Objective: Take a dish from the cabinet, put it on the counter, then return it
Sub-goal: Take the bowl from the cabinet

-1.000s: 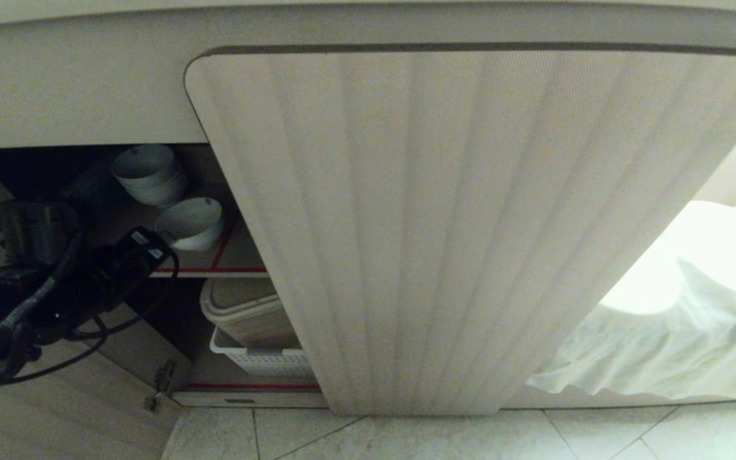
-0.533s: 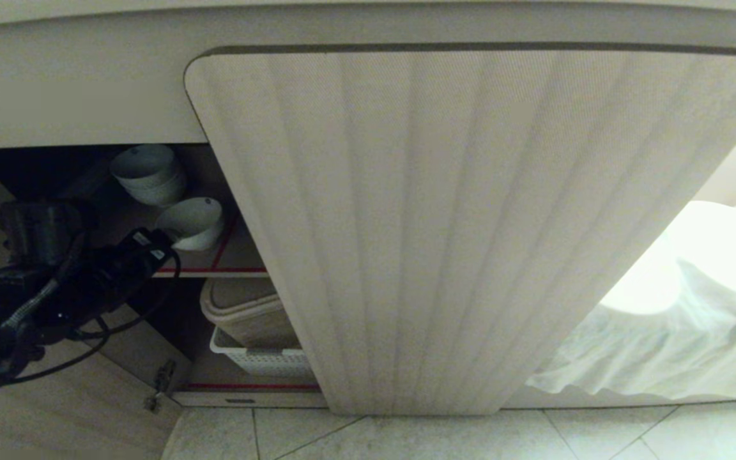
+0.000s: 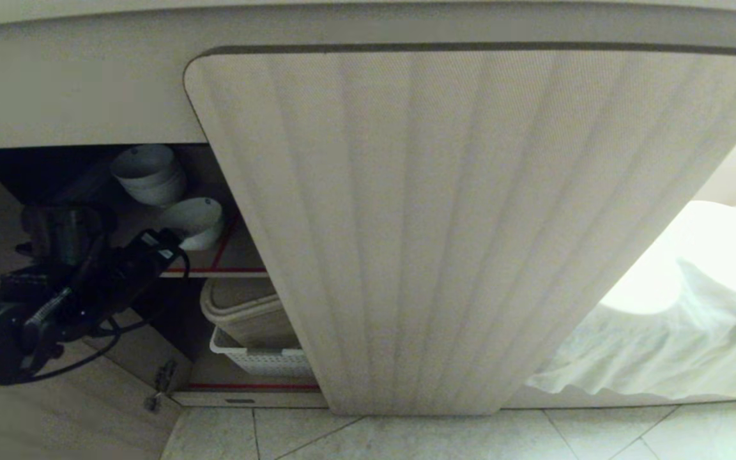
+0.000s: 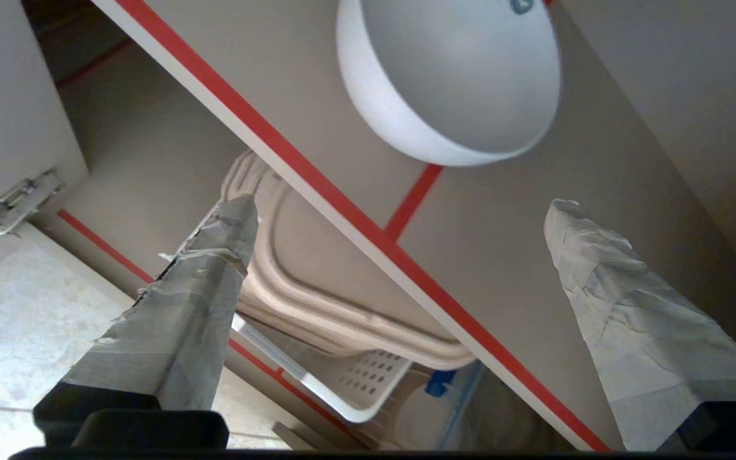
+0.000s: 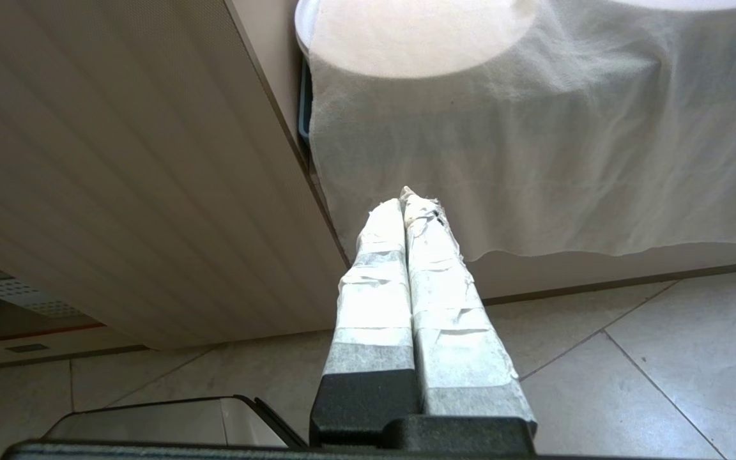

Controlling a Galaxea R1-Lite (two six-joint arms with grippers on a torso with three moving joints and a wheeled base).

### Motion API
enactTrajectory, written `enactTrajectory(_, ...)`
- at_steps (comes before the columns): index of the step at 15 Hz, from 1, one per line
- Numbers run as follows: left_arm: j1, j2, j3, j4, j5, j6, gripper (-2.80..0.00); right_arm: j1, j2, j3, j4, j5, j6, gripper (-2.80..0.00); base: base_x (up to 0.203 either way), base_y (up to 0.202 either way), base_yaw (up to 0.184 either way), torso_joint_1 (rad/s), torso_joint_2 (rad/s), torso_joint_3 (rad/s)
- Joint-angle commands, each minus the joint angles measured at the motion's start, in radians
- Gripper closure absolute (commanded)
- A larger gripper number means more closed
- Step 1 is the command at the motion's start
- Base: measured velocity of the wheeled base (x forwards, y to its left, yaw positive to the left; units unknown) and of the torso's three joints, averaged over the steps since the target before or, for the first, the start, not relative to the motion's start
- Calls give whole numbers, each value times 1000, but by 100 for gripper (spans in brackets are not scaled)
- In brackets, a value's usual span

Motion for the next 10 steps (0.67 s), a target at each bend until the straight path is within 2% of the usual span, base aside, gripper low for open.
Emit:
enactTrajectory(1,-2,35,-27,-5,17,-8,-280,0,0,0,0,0,1,0,0,0,0,0,0,0)
enactTrajectory(6,5,74,-48,-7,21,-12,-280,0,0,0,0,0,1,0,0,0,0,0,0,0)
enactTrajectory(10,25,110,-92,-5,36,-54,-280,0,0,0,0,0,1,0,0,0,0,0,0,0)
